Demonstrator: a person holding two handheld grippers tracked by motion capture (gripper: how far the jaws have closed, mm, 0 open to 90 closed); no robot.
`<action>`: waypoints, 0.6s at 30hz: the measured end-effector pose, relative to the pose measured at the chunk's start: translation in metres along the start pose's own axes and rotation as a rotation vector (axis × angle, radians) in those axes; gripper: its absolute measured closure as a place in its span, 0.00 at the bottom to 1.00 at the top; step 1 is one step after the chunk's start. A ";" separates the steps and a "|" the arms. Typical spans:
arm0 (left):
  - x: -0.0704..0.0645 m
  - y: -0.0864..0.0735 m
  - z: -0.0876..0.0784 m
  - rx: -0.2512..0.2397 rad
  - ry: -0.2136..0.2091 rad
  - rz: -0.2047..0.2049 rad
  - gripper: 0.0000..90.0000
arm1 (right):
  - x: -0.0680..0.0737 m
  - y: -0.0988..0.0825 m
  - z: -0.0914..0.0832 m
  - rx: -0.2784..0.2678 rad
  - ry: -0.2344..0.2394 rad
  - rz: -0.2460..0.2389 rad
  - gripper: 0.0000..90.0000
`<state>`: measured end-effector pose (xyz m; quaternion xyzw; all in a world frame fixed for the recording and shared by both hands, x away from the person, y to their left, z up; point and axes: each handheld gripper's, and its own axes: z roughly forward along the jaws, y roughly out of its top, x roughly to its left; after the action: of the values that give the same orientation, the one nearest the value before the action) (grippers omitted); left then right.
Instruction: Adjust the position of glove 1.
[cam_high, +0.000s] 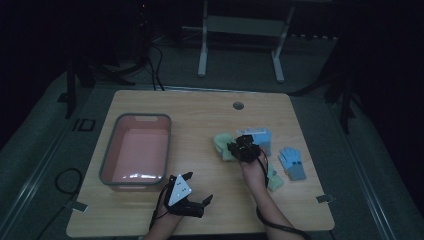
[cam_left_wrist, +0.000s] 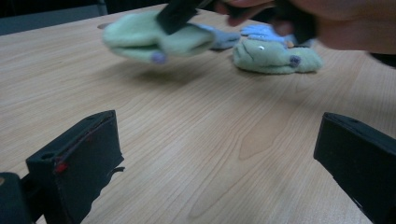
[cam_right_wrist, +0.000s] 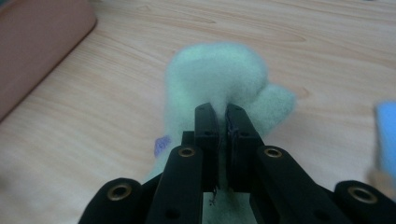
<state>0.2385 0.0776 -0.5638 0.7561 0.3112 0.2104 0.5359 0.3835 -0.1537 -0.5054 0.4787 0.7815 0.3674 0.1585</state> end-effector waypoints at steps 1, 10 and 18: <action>0.000 0.000 0.000 0.001 0.002 0.001 0.01 | 0.002 -0.002 -0.004 -0.006 -0.009 0.010 0.94; -0.002 0.000 0.000 -0.008 0.013 0.011 0.01 | 0.028 -0.033 -0.045 -0.064 -0.028 0.056 0.95; -0.006 0.000 0.000 -0.029 0.038 0.034 0.01 | 0.048 -0.062 -0.064 -0.129 -0.066 0.090 0.94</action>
<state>0.2335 0.0734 -0.5641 0.7494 0.3053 0.2384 0.5370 0.2824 -0.1565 -0.5020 0.5140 0.7284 0.4077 0.1977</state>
